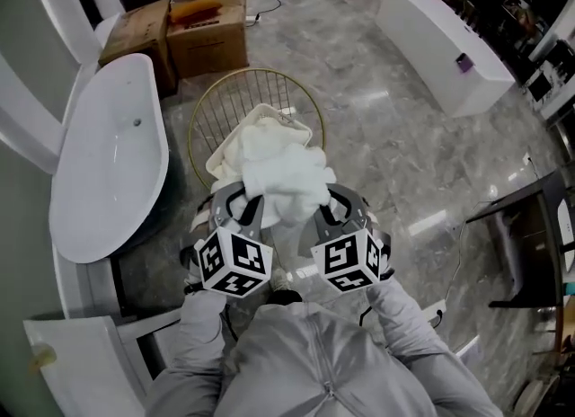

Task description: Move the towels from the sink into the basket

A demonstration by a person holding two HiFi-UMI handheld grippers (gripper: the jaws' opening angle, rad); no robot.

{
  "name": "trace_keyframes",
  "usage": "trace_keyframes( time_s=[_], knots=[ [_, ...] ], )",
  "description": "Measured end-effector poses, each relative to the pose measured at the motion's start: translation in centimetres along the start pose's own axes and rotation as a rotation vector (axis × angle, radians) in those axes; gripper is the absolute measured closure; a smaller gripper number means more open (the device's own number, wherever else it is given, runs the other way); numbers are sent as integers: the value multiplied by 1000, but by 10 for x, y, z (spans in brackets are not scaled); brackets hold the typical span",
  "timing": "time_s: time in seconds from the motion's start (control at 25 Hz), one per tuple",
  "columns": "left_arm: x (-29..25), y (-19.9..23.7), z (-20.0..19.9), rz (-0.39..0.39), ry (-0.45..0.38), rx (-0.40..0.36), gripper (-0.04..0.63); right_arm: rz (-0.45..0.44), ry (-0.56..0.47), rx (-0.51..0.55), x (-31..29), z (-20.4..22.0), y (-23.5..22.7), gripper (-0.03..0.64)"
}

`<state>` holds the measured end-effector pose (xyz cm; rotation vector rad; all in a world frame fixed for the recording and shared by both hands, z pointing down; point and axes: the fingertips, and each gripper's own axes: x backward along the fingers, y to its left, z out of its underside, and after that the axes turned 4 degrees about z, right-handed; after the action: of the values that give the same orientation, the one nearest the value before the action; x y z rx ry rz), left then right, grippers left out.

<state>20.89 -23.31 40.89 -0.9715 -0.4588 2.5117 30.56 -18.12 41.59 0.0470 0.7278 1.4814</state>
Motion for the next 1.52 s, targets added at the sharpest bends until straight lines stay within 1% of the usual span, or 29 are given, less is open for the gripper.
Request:
trace_keyframes(
  time_s=[0.12, 0.24, 0.48, 0.6, 0.76, 0.92, 1.04, 1.12, 1.2, 1.32, 1.48, 1.52],
  knots=[
    [-27, 15, -2, 23, -6, 29, 443, -5, 28, 6, -32, 1, -14, 552],
    [-47, 34, -3, 27, -1, 51, 443, -19, 39, 13, -62, -3, -23, 552],
    [-69, 71, 10, -18, 14, 80, 443, -55, 15, 46, -110, -25, -30, 552],
    [-69, 93, 9, -69, 24, 104, 445, -77, -34, 67, -132, -46, -37, 552],
    [-67, 129, 6, -171, 52, 130, 445, -126, -125, 100, -164, -80, -44, 552],
    [-65, 163, 4, -281, 90, 160, 445, -195, -220, 136, -194, -110, -48, 552],
    [-75, 175, 8, -331, 124, 211, 445, -259, -257, 164, -218, -118, -50, 552],
    [-91, 174, 15, -343, 156, 252, 445, -309, -259, 187, -238, -113, -50, 552],
    [-110, 167, 26, -345, 192, 302, 445, -365, -242, 215, -258, -97, -48, 552],
    [-143, 145, 48, -327, 251, 384, 445, -439, -196, 269, -285, -60, -43, 552],
    [-184, 109, 82, -277, 329, 499, 445, -530, -118, 369, -317, -4, -31, 552],
    [-194, 99, 90, -268, 348, 518, 445, -555, -98, 391, -323, 10, -27, 552]
  ],
)
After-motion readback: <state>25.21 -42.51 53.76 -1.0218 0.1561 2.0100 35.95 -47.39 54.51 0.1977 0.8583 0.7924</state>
